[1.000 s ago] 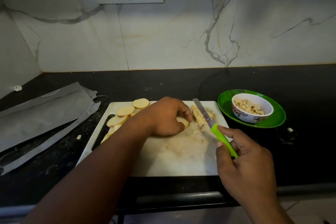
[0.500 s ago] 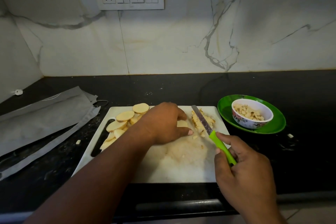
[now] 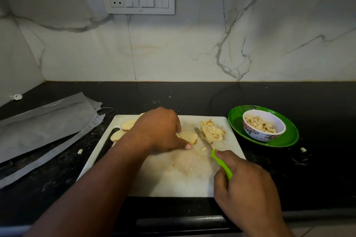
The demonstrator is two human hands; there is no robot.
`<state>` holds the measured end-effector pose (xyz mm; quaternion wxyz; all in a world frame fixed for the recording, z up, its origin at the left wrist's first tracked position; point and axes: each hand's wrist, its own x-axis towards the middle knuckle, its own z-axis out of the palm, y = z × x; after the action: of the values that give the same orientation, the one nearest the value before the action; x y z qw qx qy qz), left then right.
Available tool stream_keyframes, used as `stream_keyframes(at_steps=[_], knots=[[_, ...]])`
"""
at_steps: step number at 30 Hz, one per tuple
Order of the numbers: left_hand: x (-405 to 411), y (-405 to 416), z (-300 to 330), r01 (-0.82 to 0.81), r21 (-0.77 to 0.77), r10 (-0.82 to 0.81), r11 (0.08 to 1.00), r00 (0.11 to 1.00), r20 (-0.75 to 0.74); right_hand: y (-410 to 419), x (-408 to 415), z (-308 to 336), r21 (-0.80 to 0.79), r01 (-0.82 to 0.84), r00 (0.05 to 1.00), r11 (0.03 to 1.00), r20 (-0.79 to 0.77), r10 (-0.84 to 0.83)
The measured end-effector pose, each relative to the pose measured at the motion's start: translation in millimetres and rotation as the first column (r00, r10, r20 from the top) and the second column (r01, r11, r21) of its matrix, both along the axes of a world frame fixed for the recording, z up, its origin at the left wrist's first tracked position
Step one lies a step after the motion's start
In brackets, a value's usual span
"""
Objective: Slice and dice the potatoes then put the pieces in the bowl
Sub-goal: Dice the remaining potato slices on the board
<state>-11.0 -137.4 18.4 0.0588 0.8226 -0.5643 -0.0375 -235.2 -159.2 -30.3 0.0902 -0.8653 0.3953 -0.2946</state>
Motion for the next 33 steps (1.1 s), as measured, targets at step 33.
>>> stream_keyframes(at_steps=[33], knots=[[-7,-20,-14,-0.102,-0.061,0.076,0.993,0.939,-0.334,26,-5,25,0.095,0.032,0.958,0.995,-0.287,-0.003]])
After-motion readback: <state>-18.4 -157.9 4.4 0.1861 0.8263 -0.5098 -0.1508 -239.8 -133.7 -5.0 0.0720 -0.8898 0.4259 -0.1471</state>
